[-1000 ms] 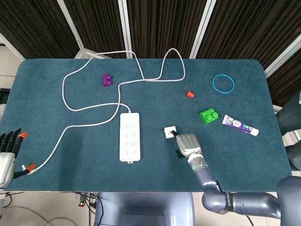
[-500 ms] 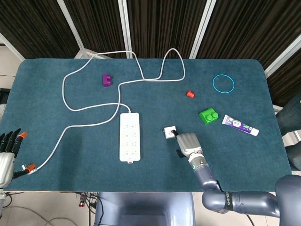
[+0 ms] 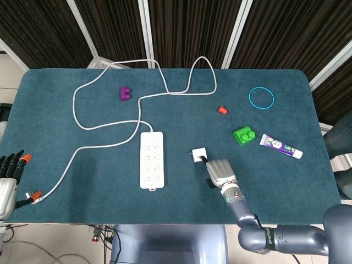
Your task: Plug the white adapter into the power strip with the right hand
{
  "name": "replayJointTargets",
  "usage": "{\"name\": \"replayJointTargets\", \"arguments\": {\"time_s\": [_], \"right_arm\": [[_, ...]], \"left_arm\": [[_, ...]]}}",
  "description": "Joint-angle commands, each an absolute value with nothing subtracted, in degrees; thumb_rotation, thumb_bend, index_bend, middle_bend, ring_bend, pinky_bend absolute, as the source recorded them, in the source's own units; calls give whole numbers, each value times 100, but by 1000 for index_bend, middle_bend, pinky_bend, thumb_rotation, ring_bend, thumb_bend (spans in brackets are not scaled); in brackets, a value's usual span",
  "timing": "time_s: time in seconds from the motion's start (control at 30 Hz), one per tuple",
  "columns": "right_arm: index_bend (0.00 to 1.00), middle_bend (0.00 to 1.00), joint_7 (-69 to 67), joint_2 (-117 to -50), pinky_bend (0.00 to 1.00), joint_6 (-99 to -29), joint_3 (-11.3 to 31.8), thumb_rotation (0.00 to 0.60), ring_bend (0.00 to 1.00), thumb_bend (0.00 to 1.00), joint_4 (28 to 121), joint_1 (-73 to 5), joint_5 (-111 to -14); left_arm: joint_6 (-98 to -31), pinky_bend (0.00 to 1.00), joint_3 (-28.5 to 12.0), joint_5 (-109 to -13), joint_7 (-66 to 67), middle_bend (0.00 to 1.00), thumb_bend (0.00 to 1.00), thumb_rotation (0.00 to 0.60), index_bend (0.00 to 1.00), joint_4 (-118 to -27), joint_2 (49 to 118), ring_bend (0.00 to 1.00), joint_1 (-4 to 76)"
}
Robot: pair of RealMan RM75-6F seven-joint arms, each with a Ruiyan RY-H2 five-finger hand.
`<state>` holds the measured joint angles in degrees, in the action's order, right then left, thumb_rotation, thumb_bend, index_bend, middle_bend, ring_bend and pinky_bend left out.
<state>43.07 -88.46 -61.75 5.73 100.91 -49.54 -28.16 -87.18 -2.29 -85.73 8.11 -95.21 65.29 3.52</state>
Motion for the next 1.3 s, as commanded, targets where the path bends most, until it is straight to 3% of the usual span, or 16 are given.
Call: {"name": "replayJointTargets", "arguments": {"time_s": [0.03, 1.3], "right_arm": [[244, 721, 4346, -8871, 719, -6179, 526, 600, 810, 468, 10043, -4968, -2789], [252, 723, 4197, -8000, 719, -6481, 120, 600, 813, 467, 10922, -4692, -3051]], "left_arm": [[-8730, 0, -231, -8577, 809, 0, 99, 600, 120, -9522, 6527, 0, 347], [-8761, 0, -241, -8568, 913, 0, 99, 600, 120, -9520, 6568, 0, 333]]}}
